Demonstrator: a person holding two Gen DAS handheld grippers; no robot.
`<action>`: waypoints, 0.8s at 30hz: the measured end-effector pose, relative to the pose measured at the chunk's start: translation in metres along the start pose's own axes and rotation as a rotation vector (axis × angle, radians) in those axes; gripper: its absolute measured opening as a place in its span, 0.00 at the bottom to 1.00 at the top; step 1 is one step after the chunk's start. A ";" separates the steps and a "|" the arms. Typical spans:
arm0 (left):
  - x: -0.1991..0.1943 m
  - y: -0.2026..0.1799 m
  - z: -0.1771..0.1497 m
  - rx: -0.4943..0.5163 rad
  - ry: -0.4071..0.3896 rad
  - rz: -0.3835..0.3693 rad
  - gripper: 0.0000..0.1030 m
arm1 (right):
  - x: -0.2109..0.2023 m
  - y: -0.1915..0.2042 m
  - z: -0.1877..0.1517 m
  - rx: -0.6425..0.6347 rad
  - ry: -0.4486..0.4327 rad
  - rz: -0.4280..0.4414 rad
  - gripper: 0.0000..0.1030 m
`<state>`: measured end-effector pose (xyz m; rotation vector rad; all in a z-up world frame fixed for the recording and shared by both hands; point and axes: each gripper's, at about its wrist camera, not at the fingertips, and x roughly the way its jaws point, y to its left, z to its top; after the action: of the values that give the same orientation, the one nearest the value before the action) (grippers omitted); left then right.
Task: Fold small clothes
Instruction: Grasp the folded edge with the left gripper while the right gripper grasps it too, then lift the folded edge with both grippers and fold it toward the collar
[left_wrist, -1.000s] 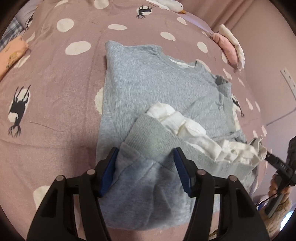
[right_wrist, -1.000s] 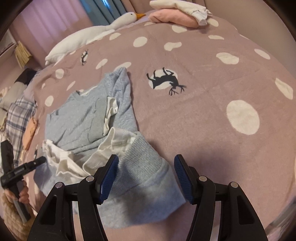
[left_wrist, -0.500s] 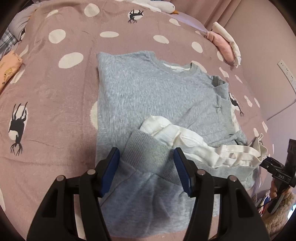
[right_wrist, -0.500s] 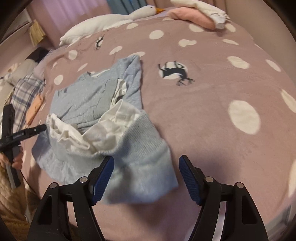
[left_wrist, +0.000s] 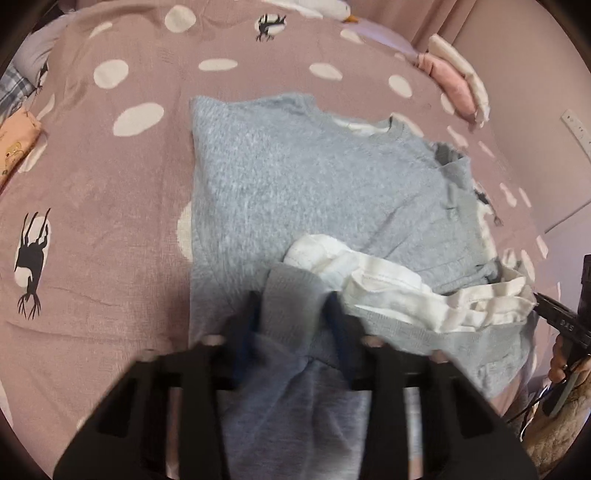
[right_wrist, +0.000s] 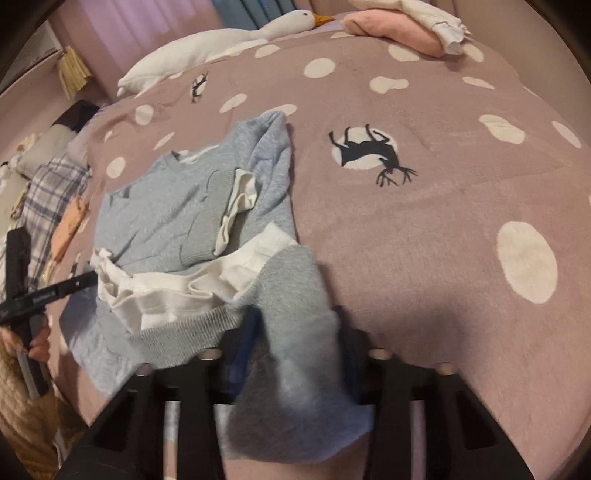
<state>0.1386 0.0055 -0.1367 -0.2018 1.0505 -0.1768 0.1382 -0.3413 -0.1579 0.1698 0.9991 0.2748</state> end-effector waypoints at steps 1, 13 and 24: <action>-0.005 -0.002 -0.002 0.000 -0.012 0.002 0.15 | -0.002 -0.001 0.000 0.006 -0.009 -0.001 0.25; -0.094 0.005 -0.026 -0.139 -0.240 -0.047 0.14 | -0.065 0.014 0.000 0.044 -0.197 0.044 0.17; -0.132 0.017 0.007 -0.193 -0.383 -0.051 0.14 | -0.085 0.045 0.044 -0.009 -0.341 0.078 0.17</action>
<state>0.0813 0.0537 -0.0264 -0.4200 0.6802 -0.0780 0.1253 -0.3248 -0.0538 0.2398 0.6537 0.3098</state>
